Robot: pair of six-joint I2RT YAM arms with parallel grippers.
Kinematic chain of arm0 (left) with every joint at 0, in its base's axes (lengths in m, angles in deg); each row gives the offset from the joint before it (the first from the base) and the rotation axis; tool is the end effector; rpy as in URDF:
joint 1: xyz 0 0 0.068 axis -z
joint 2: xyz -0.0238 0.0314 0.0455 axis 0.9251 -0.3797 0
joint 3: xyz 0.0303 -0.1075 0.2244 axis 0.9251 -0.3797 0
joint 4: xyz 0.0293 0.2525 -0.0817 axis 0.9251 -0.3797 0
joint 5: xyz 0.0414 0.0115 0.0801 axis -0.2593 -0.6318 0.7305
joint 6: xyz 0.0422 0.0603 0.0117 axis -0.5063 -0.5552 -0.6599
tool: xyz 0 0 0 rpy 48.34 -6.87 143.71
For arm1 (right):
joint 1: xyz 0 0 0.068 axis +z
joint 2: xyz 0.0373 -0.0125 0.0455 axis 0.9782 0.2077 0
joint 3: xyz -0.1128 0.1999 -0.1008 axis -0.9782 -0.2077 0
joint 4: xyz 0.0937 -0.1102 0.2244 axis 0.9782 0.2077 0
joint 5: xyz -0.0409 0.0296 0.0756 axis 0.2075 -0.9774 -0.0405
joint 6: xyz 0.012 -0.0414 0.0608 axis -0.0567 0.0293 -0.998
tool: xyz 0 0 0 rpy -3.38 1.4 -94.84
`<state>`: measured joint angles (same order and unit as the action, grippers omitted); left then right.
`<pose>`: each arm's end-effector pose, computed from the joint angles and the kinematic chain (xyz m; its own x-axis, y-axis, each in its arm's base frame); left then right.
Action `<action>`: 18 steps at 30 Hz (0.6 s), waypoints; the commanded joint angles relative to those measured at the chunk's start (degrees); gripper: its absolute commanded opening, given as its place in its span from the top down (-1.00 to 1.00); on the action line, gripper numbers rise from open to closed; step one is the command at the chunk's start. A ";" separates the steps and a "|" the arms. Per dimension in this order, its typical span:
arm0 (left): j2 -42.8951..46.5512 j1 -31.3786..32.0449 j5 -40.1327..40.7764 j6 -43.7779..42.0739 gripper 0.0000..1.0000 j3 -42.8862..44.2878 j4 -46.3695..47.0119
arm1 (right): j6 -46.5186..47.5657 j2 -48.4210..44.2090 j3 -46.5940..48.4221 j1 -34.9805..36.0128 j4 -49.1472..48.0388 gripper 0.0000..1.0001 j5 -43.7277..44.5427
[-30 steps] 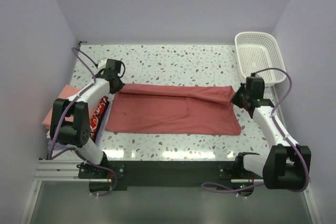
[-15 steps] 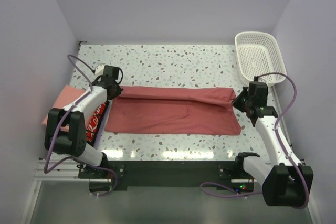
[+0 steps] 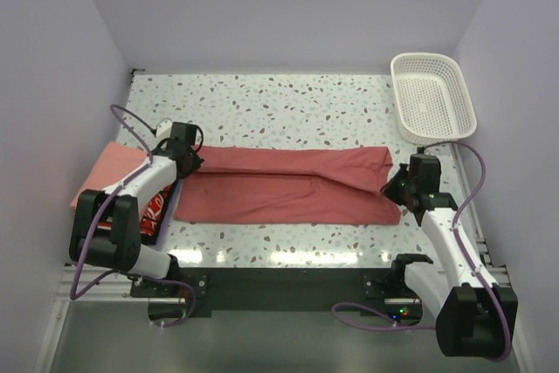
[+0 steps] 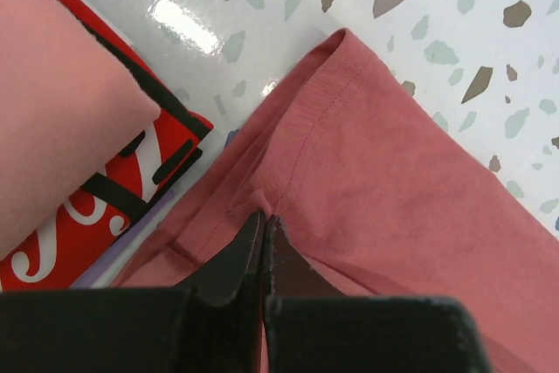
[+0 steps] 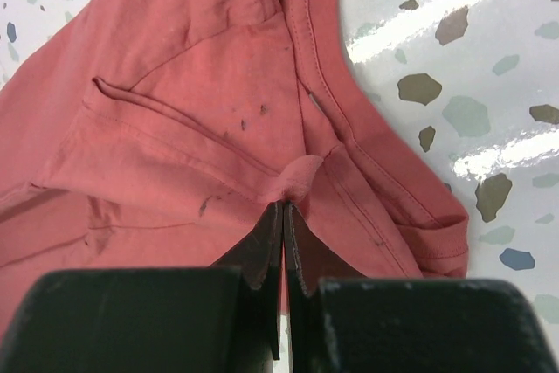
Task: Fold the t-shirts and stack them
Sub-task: Fold the tshirt
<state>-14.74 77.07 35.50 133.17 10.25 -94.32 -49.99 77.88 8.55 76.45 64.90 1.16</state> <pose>0.3038 -0.0280 0.1428 -0.5190 -0.6144 -0.5943 -0.6304 0.7446 -0.2193 0.2242 -0.0043 0.1674 -0.6037 0.5632 -0.5643 0.4029 0.8262 0.3937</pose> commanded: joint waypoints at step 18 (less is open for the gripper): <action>6.44 -0.69 4.12 3.42 0.81 -4.92 3.34 | -2.53 -6.82 -5.93 -0.19 0.58 0.89 -1.23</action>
<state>-10.53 77.07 36.51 134.70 7.29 -92.51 -51.24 72.70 5.16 76.45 65.53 0.26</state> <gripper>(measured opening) 0.079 0.037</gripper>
